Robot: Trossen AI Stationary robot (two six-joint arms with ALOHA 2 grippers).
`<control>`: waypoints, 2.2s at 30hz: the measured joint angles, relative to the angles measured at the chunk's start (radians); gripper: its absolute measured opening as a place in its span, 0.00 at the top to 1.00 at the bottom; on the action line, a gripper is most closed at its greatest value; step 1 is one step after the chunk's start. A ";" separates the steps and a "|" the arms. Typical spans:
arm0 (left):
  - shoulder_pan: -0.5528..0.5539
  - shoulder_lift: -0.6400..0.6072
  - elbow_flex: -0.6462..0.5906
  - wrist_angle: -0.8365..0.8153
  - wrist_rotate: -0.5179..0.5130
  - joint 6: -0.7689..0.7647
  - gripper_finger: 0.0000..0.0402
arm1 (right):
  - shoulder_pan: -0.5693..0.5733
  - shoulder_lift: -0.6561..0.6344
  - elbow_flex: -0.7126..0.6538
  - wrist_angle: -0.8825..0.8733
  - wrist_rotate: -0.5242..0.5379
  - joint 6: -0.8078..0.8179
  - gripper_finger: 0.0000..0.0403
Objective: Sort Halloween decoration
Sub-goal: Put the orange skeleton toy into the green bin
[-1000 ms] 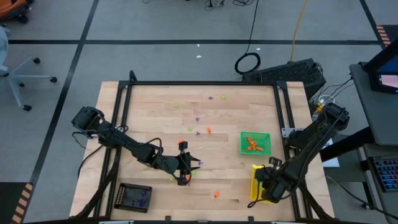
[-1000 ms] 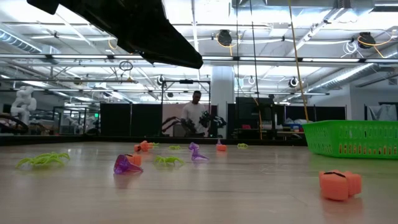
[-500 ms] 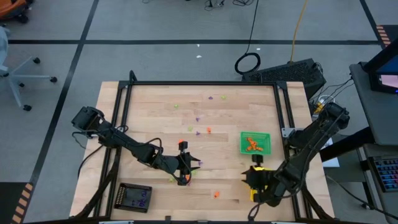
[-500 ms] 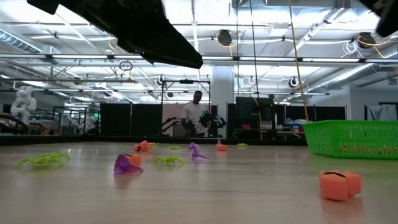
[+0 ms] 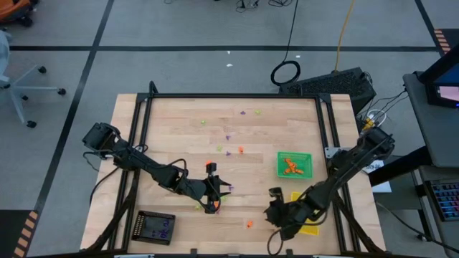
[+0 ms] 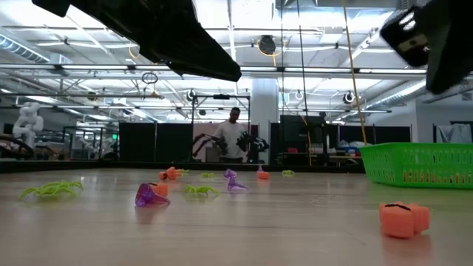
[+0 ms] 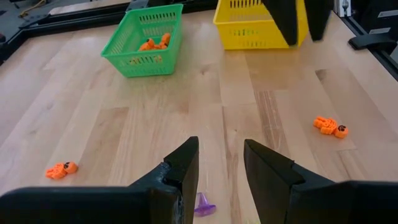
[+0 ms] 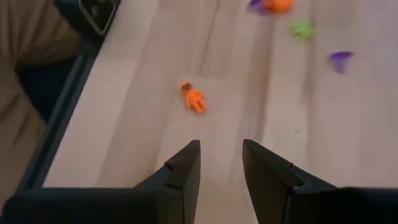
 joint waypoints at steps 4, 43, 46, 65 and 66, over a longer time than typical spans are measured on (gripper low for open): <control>0.000 0.000 0.000 0.000 0.000 0.000 0.68 | -0.035 0.062 0.000 0.062 -0.085 -0.054 0.74; 0.000 0.000 0.000 -0.002 -0.001 0.000 0.68 | -0.116 0.314 0.002 0.406 -0.203 -0.264 0.52; 0.000 0.000 0.000 -0.002 0.000 0.000 0.68 | -0.116 0.314 0.002 0.406 -0.205 -0.264 0.58; 0.000 0.000 0.000 -0.002 0.000 0.000 0.68 | -0.119 0.311 0.002 0.401 -0.201 -0.291 0.89; 0.000 0.000 0.000 -0.002 0.000 0.000 0.68 | -0.119 0.307 0.002 0.399 -0.202 -0.291 0.89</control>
